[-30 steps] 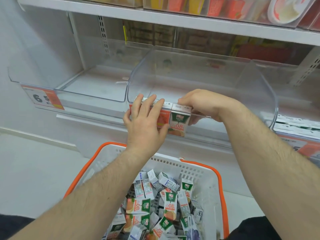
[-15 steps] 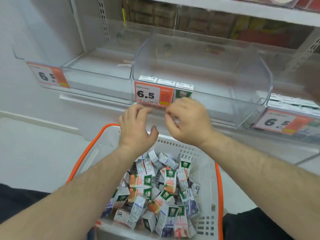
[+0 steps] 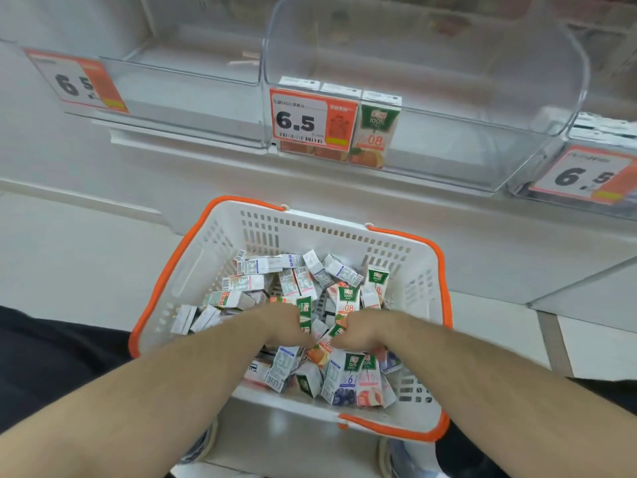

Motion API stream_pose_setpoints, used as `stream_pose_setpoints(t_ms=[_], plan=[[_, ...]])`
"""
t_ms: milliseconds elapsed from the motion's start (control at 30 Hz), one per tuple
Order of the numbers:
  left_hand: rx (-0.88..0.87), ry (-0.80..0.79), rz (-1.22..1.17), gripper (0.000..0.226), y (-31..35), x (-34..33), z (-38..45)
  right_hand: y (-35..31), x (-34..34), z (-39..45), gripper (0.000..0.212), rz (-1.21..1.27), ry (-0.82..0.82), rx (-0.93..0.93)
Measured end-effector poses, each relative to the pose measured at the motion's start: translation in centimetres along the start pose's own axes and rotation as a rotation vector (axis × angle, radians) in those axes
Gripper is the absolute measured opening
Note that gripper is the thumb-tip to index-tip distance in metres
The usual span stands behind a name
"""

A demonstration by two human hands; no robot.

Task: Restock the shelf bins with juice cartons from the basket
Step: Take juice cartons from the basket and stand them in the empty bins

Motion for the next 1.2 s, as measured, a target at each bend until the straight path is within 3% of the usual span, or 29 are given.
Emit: stream_pose_setpoints(t_ms=[100,267,333,467,600,700,800,900,1100,1200], plan=[[0.002,-0.021,-0.005,0.074,0.4,-0.9,0.4,0.4,-1.4,0.4,0.098,0.226,-0.016,-0.063],[0.03,0.101,-0.145,0.033,-0.5,0.1,-0.1,0.6,-1.5,0.5,0.086,0.313,0.025,-0.039],[0.043,0.115,-0.367,0.03,-1.7,0.8,-0.3,0.5,-0.2,0.1,0.082,0.333,0.042,0.028],[0.025,0.167,-1.051,0.033,-3.4,3.7,-1.1,-0.6,5.1,-3.4,0.078,0.322,0.246,0.233],[-0.122,0.265,-1.415,0.014,-3.1,9.2,-3.0,-1.9,9.9,-7.7,0.076,0.35,0.485,0.397],[-0.267,0.274,-1.445,0.003,-2.6,13.2,-5.1,-3.5,12.8,-11.3,0.075,0.432,0.613,0.538],[-0.355,0.204,-1.467,0.028,-2.2,16.3,-7.4,-5.1,15.0,-14.4,0.08,0.505,0.739,0.638],[-0.439,0.21,-1.508,0.026,-2.2,19.7,-9.4,-6.5,16.9,-16.7,0.077,0.56,0.868,0.744],[-0.403,0.296,-1.557,0.024,-4.6,24.2,-11.9,-9.9,19.8,-20.7,0.061,0.581,1.072,0.912],[-0.311,0.539,-1.307,0.018,-7.1,25.3,-13.3,-11.5,20.7,-21.9,0.062,0.55,1.238,0.975]])
Point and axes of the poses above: each hand's wrist, its own z-axis towards the middle knuckle, its own x-axis out of the back of the hand, y = z × x, the point moved 8 cm from there along z, towards the middle knuckle, and after that the axes turned 10 degrees about z, right-handed, at the moved point
